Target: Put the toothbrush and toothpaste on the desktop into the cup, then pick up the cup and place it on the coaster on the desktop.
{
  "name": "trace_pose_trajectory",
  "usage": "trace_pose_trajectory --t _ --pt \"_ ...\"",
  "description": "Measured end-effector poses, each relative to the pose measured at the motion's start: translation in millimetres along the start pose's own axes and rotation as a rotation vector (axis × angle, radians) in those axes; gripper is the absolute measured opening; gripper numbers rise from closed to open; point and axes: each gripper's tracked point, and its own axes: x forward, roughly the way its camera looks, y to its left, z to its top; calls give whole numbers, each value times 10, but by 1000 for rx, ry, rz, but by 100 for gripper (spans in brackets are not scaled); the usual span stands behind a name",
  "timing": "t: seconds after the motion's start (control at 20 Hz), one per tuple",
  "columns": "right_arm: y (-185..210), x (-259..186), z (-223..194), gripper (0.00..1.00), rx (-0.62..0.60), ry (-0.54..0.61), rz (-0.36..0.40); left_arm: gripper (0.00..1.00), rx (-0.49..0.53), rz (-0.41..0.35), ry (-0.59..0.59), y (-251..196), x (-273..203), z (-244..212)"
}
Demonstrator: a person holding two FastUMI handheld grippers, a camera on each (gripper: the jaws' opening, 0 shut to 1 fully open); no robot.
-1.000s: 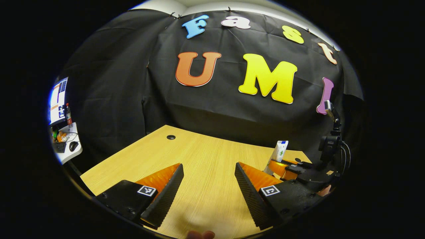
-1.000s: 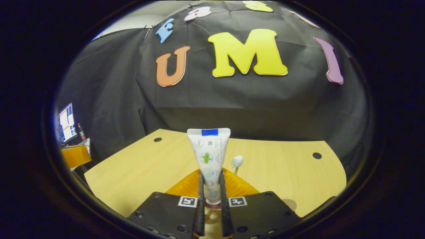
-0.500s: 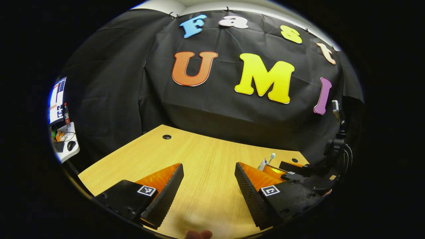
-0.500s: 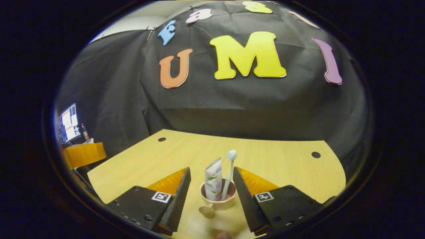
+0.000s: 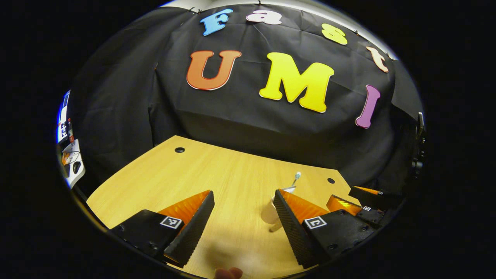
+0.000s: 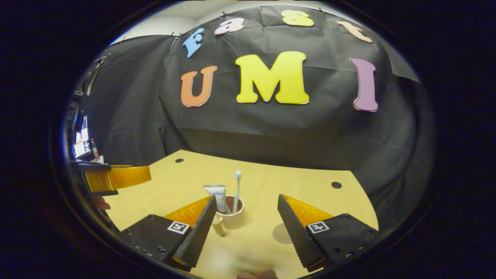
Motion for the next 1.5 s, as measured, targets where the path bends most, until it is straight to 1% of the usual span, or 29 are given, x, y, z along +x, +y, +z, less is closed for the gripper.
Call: trace_pose_trajectory --t 0.05,0.15,0.25,0.35,0.5,0.7,0.85,1.0,1.25,1.35,1.45,1.5 --pt "-87 -87 17 94 4 -1 -14 99 13 -14 32 -87 26 -42" --pt "-285 -258 21 94 3 -2 -44 98 36 -41 139 -264 92 -202" --pt "-498 -408 -16 94 2 5 -79 99 12 -87 237 -453 134 -375" --pt "-710 -534 -74 94 7 14 -111 99 6 -114 339 -597 169 -525" --pt "-1037 -718 -185 94 46 31 -177 99 20 -119 475 -723 289 -730" --pt "-1410 -887 -280 94 98 47 -256 99 80 -111 595 -781 529 -870" --pt "-1586 -950 -262 94 105 38 -303 99 81 -97 713 -837 648 -1081" --pt "-1670 -970 -278 94 112 41 -320 99 101 -81 809 -841 779 -1239" --pt "-1701 -958 -303 94 107 62 -330 97 171 -8 903 -674 957 -1401" --pt "-1710 -960 -309 94 101 73 -328 95 189 -2 928 -665 988 -1411" --pt "-1712 -960 -309 94 98 81 -323 90 195 -8 939 -691 1020 -1388" --pt "-1713 -959 -309 94 98 86 -322 81 202 5 949 -675 1021 -1378"
